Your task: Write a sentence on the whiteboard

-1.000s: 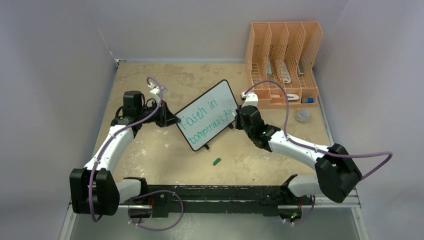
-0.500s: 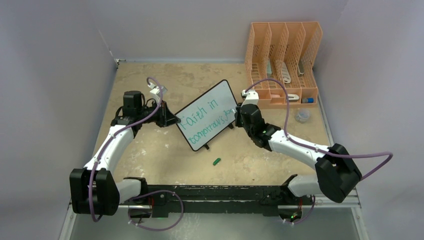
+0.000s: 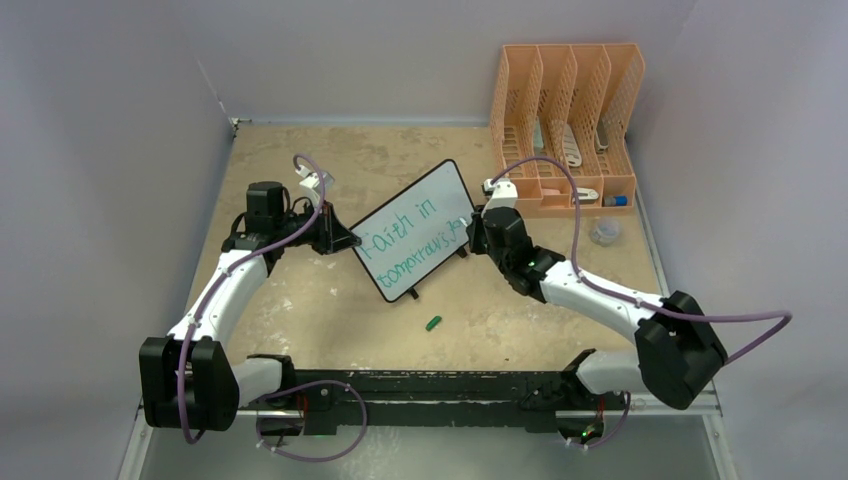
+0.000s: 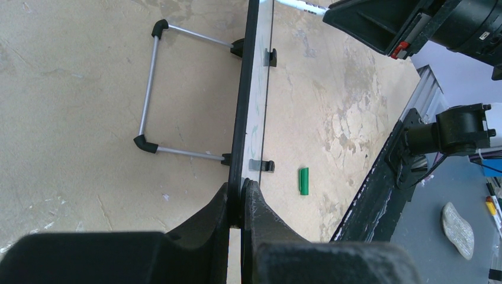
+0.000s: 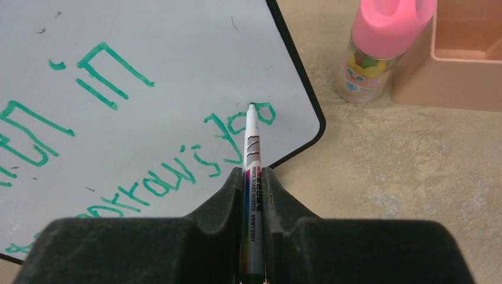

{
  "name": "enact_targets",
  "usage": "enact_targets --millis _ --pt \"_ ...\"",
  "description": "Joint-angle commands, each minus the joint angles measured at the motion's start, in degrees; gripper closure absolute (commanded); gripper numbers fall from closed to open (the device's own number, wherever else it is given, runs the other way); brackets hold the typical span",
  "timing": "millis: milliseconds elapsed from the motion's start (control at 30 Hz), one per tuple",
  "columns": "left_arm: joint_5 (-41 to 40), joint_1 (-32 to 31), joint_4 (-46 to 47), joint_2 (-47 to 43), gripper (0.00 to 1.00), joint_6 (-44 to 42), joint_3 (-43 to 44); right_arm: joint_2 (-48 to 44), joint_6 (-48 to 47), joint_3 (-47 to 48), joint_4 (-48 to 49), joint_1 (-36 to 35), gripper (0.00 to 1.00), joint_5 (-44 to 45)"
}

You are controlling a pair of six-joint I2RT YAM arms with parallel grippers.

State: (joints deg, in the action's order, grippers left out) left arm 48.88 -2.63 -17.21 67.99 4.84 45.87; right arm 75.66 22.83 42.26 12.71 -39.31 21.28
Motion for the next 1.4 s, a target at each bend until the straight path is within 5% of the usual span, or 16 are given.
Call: enact_targets --millis 0,300,1367 --pt "-7.4 0.8 -0.8 0.5 1.00 -4.6 -0.2 -2.7 -0.3 0.8 0.6 0.0 1.00 -2.0" --pt "-7.6 0.8 -0.9 0.4 1.00 -4.5 -0.3 -2.7 0.6 0.1 -1.5 1.0 1.00 3.7" --pt "-7.0 0.8 -0.8 0.7 1.00 -4.6 -0.2 1.3 -1.7 2.7 3.1 2.7 1.00 0.3"
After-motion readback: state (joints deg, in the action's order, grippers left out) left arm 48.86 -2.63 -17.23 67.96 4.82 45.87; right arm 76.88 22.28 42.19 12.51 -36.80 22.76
